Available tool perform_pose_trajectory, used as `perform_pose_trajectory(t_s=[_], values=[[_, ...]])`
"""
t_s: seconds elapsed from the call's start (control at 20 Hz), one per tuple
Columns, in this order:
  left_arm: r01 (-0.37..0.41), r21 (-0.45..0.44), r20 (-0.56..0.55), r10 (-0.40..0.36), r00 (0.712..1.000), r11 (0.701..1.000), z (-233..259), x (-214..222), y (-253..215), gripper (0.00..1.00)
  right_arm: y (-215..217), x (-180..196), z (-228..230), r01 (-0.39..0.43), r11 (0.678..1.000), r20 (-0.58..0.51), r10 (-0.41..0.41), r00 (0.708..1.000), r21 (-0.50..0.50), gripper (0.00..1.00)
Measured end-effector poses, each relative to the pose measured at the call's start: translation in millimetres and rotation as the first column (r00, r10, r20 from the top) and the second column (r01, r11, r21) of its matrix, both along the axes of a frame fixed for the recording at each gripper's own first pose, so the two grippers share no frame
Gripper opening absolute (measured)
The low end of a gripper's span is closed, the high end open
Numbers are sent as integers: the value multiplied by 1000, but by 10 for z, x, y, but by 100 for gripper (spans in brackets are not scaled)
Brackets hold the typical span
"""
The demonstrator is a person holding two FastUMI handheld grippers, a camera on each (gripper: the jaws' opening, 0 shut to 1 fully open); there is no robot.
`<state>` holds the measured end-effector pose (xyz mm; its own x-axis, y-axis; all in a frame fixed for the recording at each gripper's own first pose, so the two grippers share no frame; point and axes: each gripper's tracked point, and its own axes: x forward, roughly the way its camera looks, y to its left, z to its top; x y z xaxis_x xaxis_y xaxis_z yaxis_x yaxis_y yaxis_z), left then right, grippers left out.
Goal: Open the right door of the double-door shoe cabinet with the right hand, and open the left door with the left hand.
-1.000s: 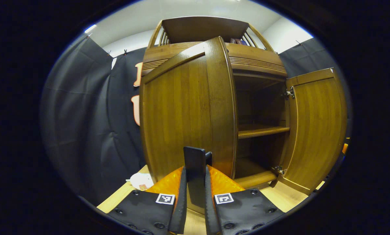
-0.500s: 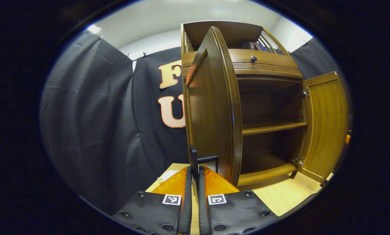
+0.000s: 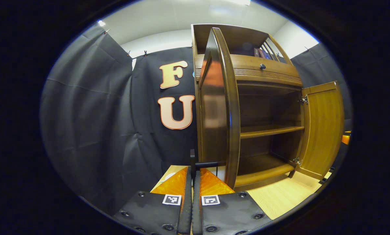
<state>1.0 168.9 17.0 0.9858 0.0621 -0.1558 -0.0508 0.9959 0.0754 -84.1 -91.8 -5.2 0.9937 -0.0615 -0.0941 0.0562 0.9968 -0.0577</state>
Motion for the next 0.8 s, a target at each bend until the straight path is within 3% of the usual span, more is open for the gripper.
perform_pose_trajectory(t_s=[0.55,0.6,0.65,0.7,0.8], values=[[219,-52,30,-218,976,974,-3,7,462,8,396,117,126,44,998,17,-44,999,51,87],[247,-49,33,-245,969,968,3,21,479,0,433,120,124,49,997,19,-50,999,51,90],[272,-44,34,-271,962,961,-2,42,528,17,476,121,129,54,997,23,-55,998,47,87],[306,-45,30,-305,952,951,-27,55,525,12,519,128,131,59,998,26,-60,998,39,87],[352,-41,21,-351,936,935,-46,101,489,15,619,116,84,60,998,22,-61,998,26,87]])
